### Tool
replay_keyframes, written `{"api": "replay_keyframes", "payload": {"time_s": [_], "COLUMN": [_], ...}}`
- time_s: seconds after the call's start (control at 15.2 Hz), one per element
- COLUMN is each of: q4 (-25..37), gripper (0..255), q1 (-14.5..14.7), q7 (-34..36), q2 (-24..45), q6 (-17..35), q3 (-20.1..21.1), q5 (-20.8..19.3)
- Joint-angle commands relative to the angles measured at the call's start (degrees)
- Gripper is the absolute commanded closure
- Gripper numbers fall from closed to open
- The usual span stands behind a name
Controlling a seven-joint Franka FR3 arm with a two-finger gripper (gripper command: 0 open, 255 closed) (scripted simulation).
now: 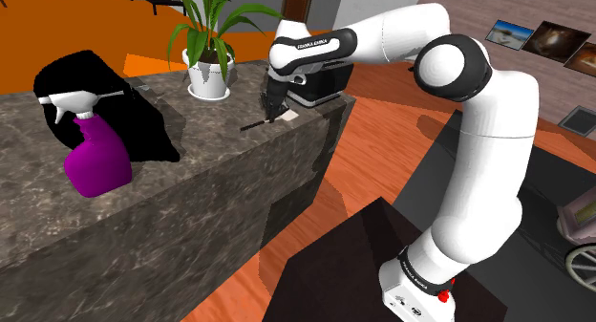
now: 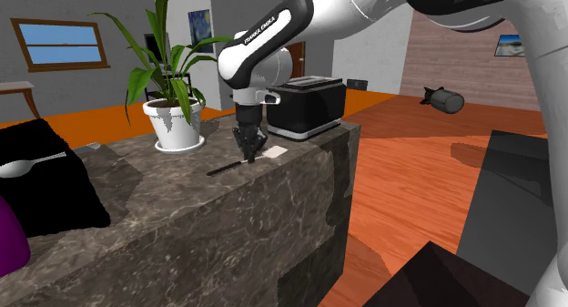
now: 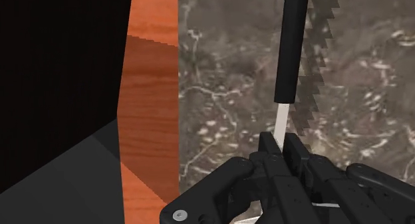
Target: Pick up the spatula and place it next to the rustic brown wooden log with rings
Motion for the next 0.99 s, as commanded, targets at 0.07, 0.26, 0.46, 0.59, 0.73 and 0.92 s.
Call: {"api": "replay_keyframes", "payload": {"time_s": [0.07,0.26,0.46,0.59,0.73,0.92], "q4": [0.88,1.96,3.23,4.14,5.12,6.7], "gripper": [255,255,255,255,255,255], "q1": [-0.09,-0.14,-0.16,-0.17,-0.18,-0.17], "q7": [-0.06,-0.07,-0.07,-0.06,-0.05,-0.03], "q2": [-0.9,-1.75,-2.47,-2.91,-3.3,-3.8], "q6": [-1.77,-3.69,-5.66,-7.0,-8.36,-10.44], "q3": [0.09,0.18,0.26,0.31,0.36,0.42], "q5": [0.18,0.34,0.48,0.56,0.64,0.73]}}
